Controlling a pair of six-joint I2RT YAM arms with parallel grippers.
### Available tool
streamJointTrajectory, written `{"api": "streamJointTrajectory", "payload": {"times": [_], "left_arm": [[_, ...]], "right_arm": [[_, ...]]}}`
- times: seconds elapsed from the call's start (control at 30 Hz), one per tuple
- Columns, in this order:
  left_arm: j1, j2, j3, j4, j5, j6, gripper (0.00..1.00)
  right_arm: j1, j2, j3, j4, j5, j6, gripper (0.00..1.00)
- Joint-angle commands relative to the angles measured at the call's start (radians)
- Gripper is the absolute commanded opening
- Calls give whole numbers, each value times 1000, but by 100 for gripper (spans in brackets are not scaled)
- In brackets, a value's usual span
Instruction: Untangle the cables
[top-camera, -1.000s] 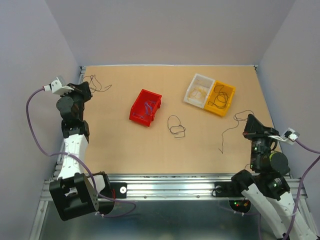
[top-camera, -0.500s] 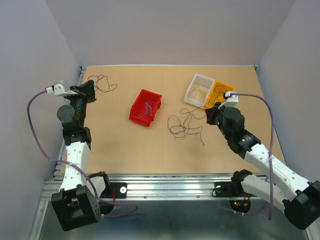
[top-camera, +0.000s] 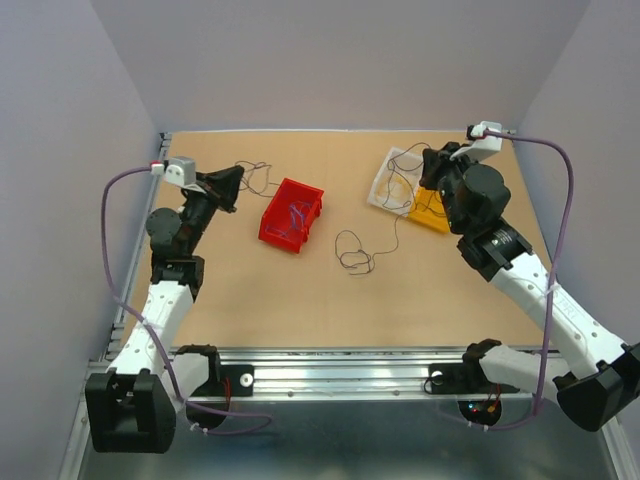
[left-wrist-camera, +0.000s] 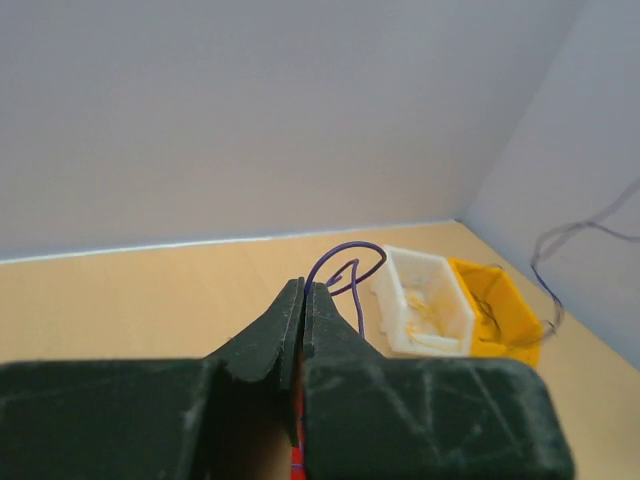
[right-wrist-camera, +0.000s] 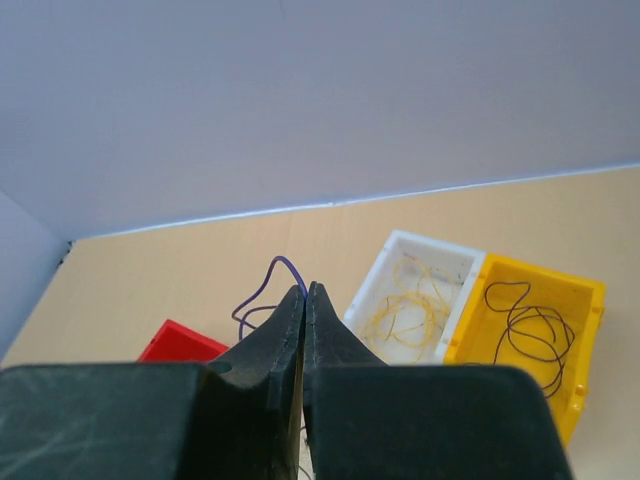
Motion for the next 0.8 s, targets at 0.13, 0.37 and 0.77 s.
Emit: {"api": "streamJointTrajectory", "payload": {"times": [0.13,0.37,0.77], "left_arm": [[-277,54,36,-20,-18,257,0],[-395,131,69,-82,-18,349,0],[-541,249,115,-152,-86,467,0]], "right_arm": [[-20,78,230,1,81,-60,1],[-123,186,423,-47,26,-54,1],[-389,337,646,-139,-258,101,1]]}}
